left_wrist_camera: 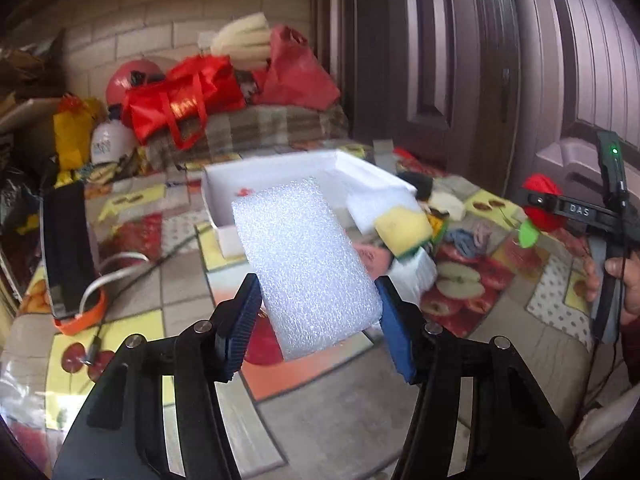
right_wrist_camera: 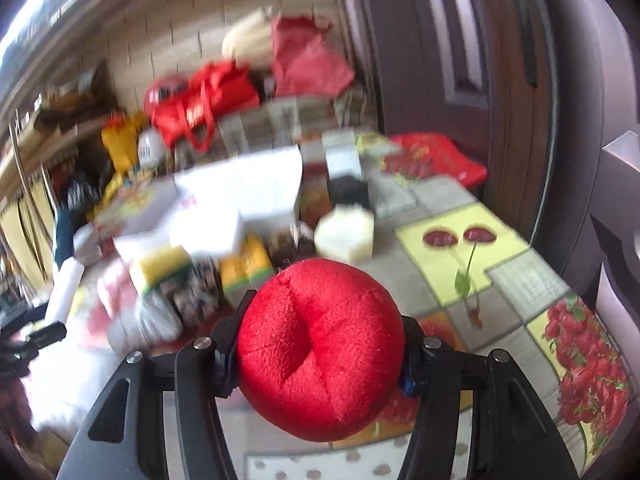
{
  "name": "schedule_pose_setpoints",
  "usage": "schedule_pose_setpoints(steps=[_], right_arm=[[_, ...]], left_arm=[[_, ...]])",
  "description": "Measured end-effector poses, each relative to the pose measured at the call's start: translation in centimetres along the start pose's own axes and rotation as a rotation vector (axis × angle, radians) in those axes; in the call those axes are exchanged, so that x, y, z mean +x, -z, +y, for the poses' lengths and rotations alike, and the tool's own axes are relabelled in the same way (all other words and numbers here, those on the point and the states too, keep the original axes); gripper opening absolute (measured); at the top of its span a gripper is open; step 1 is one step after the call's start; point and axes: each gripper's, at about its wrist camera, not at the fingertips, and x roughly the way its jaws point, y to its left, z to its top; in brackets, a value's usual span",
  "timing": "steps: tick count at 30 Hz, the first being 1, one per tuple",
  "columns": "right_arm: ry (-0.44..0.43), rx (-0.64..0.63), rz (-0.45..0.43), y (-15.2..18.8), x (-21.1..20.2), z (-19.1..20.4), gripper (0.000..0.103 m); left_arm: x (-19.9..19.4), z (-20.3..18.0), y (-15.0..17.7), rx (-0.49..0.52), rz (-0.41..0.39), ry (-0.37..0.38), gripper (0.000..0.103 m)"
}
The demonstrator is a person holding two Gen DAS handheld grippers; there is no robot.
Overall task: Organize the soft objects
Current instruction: 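Lower the foam block into the box with the left gripper while the right places the red apple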
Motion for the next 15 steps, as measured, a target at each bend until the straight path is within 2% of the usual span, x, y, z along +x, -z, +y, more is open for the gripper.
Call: schedule_pose_setpoints(steps=[3, 7, 15], right_arm=[[0.033, 0.030, -0.082, -0.3, -0.2, 0.0, 0.058], [0.055, 0.053, -0.075, -0.8, 1.3, 0.3, 0.058], [0.049, -0.047, -0.098, -1.1, 3.4, 4.1, 0.058]], left_arm=[[0.9, 1.7, -0.4, -0.052, -0.037, -0.066, 0.058], [2.0, 3.1, -0.7, -0.090, -0.076, -0.136, 0.058], [4.4, 2.5, -1.9, -0.054, -0.133, -0.148, 0.058]])
